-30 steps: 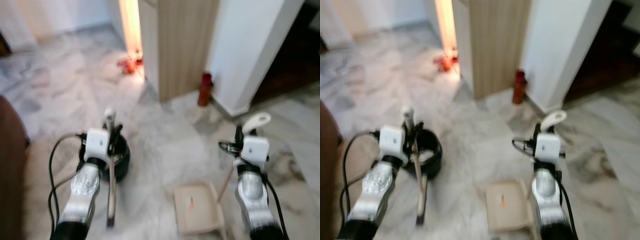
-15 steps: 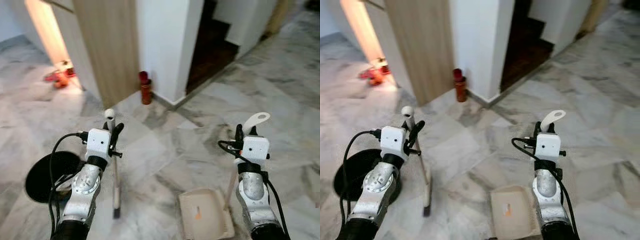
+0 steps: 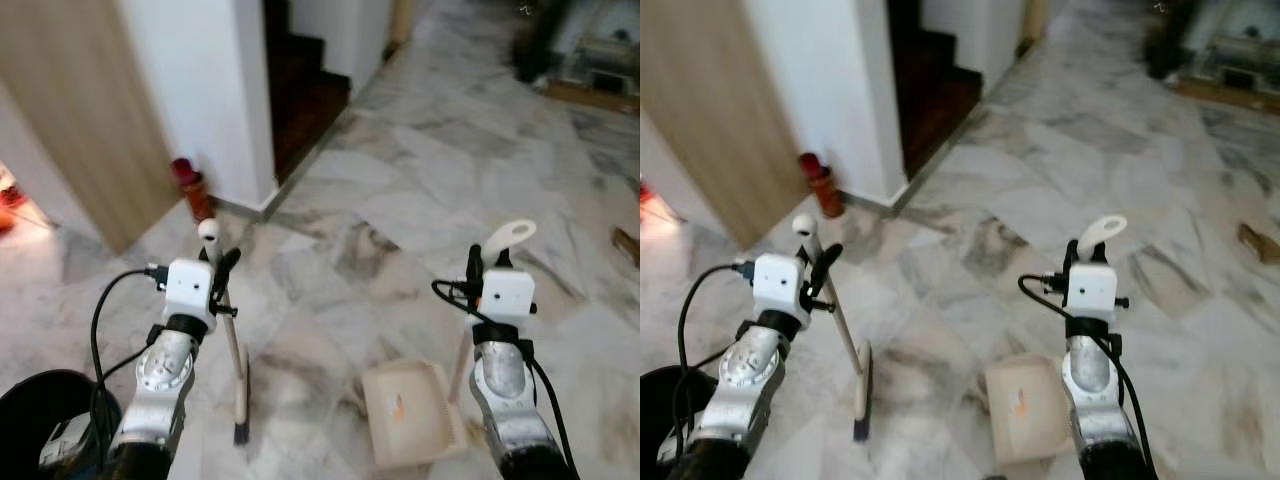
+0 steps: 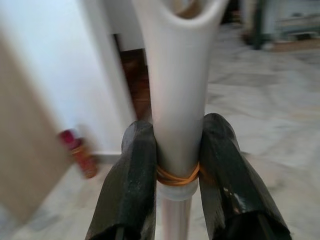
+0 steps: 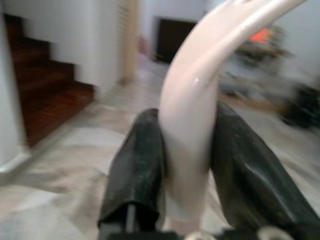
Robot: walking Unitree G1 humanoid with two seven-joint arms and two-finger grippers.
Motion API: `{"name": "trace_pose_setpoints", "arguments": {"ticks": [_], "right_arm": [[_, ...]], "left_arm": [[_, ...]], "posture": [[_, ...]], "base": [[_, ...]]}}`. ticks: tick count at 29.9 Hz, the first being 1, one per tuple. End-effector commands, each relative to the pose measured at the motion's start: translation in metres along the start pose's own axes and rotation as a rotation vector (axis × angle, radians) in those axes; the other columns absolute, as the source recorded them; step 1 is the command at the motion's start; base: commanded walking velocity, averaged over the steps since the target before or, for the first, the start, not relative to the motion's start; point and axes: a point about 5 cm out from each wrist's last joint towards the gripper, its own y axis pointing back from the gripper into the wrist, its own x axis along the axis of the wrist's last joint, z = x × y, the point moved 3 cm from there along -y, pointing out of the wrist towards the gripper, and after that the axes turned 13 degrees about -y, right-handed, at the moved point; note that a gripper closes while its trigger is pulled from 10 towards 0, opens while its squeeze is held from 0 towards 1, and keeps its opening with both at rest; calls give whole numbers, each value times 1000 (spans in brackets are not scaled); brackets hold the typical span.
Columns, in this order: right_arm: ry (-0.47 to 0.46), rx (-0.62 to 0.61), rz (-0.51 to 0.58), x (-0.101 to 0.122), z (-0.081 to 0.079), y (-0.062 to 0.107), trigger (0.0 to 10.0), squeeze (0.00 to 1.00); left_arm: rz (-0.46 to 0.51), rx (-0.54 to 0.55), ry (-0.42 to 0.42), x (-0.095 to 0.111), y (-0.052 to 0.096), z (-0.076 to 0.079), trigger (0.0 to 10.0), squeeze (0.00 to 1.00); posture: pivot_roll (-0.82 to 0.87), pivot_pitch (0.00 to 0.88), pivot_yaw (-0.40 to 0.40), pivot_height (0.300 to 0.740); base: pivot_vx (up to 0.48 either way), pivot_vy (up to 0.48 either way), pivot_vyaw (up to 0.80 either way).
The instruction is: Sweep floor
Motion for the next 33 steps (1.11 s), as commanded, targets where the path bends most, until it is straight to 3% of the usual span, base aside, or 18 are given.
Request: {"name": "trace_pose_setpoints", "arguments": {"ticks": [1, 10, 33], "right_arm": [[-5, 1, 40, 10, -3, -5, 10000, 0], [-11, -2, 45, 10, -3, -6, 10000, 0], [-15, 13, 55, 12, -6, -5, 10000, 0]], "left_arm": [[38, 7, -16, 8, -3, -6, 10000, 0], [40, 4, -20, 8, -5, -6, 10000, 0], [44, 14, -15, 8, -5, -7, 10000, 0]], "posture": [[-70, 58, 54, 740], [-68, 49, 57, 740], [-66, 40, 48, 740]], "base": [[0, 0, -800], [0, 0, -799], [0, 0, 0]]}}
